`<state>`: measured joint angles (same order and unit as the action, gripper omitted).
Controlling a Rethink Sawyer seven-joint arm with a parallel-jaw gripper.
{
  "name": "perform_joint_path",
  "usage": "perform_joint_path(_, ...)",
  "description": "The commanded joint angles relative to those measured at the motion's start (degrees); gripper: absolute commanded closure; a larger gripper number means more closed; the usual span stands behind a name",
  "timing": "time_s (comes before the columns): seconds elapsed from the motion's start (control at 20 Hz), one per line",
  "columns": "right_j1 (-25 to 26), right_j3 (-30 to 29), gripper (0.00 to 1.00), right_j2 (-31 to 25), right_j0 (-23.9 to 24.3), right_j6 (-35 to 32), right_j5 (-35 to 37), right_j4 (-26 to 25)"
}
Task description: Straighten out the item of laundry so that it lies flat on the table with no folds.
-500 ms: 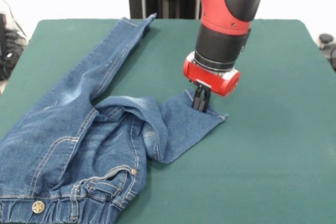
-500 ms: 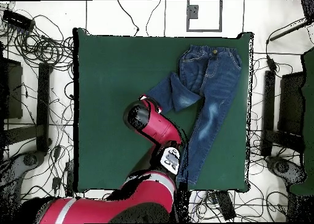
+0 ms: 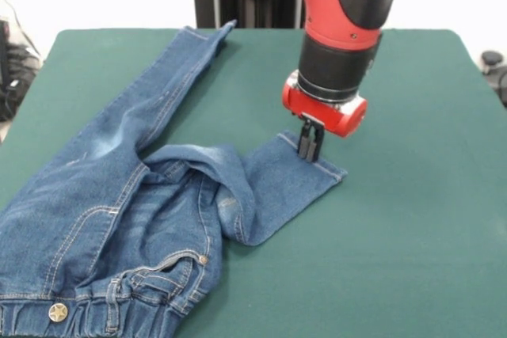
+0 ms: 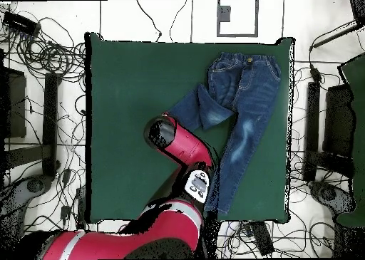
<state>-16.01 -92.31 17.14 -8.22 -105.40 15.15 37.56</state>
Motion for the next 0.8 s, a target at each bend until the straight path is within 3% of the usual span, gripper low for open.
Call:
perform_joint_path(0.05,1.16,-0.57,1.00,-5.73,0.70,-8.34,0.43,-2.65)
perform_joint_path(0.4,0.28,-0.16,1.00,-4.50,0.44,-8.73,1.27,-3.76)
perform_joint_path(0.8,5.85,7.27,1.00,-0.29,-2.34,-12.64,2.55,-1.97)
